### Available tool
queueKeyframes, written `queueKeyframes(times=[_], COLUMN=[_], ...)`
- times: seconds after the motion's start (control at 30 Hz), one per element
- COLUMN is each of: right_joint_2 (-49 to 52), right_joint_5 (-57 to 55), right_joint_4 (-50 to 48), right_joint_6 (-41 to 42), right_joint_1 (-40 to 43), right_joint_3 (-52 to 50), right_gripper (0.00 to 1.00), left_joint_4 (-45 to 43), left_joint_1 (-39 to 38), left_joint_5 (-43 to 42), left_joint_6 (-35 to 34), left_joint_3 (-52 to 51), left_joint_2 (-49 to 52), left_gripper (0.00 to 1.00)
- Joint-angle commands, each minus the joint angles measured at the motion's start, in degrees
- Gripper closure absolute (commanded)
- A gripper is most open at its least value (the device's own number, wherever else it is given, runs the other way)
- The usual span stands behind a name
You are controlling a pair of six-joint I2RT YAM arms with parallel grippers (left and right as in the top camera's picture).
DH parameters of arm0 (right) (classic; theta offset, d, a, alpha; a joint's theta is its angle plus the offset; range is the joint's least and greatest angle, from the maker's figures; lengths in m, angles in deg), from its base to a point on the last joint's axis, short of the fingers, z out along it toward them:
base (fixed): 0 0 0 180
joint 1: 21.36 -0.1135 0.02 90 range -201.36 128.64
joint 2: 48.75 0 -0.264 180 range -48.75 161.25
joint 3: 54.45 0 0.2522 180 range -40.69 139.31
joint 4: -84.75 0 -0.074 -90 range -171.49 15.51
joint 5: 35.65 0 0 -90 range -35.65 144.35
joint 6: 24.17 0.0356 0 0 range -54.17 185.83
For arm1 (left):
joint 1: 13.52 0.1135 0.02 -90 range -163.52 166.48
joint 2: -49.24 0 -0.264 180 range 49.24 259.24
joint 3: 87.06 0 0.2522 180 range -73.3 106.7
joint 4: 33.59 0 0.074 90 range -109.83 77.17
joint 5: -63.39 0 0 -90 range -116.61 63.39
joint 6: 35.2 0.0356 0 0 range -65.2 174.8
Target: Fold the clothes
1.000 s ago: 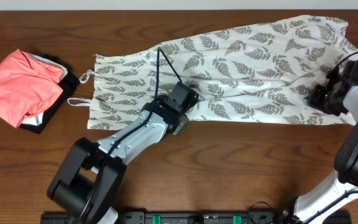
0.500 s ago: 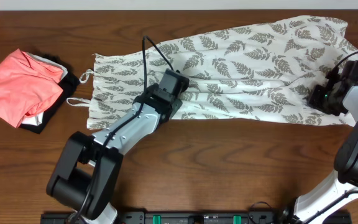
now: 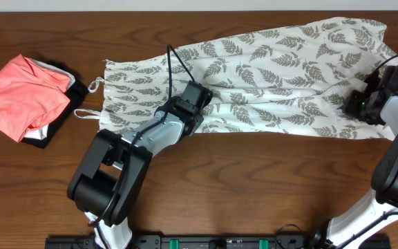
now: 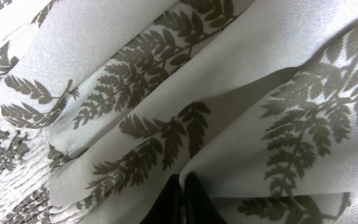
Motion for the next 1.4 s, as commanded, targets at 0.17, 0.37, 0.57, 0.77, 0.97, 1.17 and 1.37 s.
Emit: queueKeyframes(times=[0.17, 0.37, 0.57, 0.77, 0.97, 1.17, 1.37], right_joint_2=[-0.9, -1.11, -1.14, -1.14, -0.63, 0.02, 2.58], right_joint_5=[0.24, -4.7, -13.55, -13.66, -13.6, -12.59, -10.38], right_joint_4=[-2.56, -1.09, 8.04, 11.34, 11.54, 11.5, 11.13], right_joint_6=[-0.07, -0.46, -0.55, -2.67, -4.57, -5.44, -6.88], right_joint_1=[-0.55, -0.26, 2.21, 6.32, 9.62, 12.24, 12.66], right_joint_3=[-0.39, 2.75, 13.31, 18.51, 18.29, 18.29, 18.29], right_gripper=[0.77, 0.68, 0.67, 0.66, 0.64, 0.64, 0.64], left_joint_4=[1.05, 2.8, 3.56, 3.61, 3.61, 3.61, 3.61], left_joint_1=[0.31, 0.31, 0.31, 0.31, 0.31, 0.31, 0.31], left_joint_5=[-0.46, -0.46, -0.46, -0.46, -0.46, -0.46, -0.46], left_joint_6=[-0.81, -0.81, -0.81, -0.81, -0.81, -0.81, -0.83], left_joint_3=[0.42, 0.42, 0.42, 0.42, 0.42, 0.42, 0.42], left_joint_2=[1.51, 1.51, 1.51, 1.51, 1.51, 1.51, 1.51], left_gripper=[0.94, 0.94, 0.94, 0.94, 0.94, 0.94, 0.94])
